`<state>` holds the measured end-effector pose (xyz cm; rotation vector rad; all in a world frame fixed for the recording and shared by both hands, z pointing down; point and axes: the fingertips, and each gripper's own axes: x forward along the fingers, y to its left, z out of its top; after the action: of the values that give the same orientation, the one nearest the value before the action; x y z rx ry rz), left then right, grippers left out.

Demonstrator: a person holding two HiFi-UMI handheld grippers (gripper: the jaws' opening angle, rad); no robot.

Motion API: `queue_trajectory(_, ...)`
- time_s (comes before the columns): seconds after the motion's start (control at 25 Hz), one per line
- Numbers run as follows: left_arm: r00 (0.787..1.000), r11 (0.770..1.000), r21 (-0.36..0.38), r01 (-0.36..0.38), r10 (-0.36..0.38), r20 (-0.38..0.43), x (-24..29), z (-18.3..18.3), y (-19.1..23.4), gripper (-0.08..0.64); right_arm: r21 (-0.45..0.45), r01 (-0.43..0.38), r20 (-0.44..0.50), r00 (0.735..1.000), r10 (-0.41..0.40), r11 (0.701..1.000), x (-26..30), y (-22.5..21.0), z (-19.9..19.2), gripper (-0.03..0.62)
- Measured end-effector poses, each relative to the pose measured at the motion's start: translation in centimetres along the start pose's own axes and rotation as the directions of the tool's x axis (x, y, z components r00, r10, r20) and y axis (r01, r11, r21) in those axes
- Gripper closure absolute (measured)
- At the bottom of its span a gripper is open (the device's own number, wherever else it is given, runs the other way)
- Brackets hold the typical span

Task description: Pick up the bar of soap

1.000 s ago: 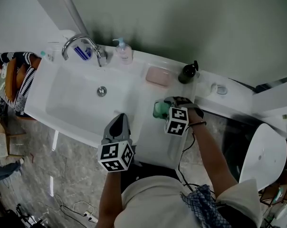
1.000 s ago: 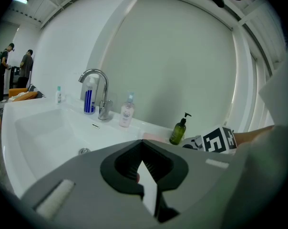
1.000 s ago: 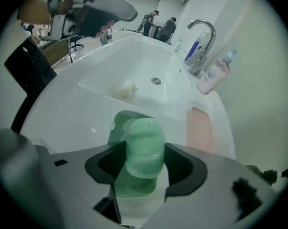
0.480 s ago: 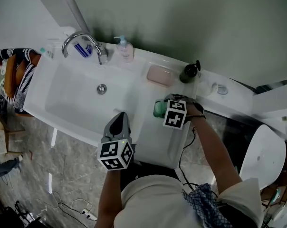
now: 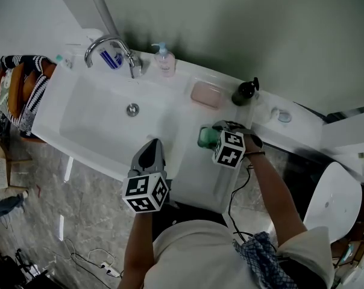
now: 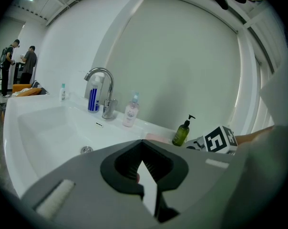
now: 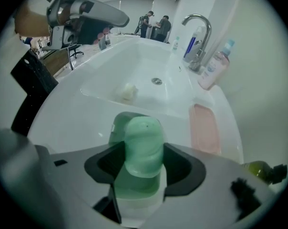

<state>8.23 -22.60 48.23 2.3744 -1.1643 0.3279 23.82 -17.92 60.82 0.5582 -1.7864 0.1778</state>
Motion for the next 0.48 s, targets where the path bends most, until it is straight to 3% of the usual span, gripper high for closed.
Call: queue_trajectory(0.48, 1.000, 1.000, 0.008, -0.005, 0.005, -0.007, -0.3, -0.7, 0.0, 0.554, -0.006, 0.046, 0.028, 0.999, -0.046, 0.999, -0.9, -0.4, 1.7, 0.342)
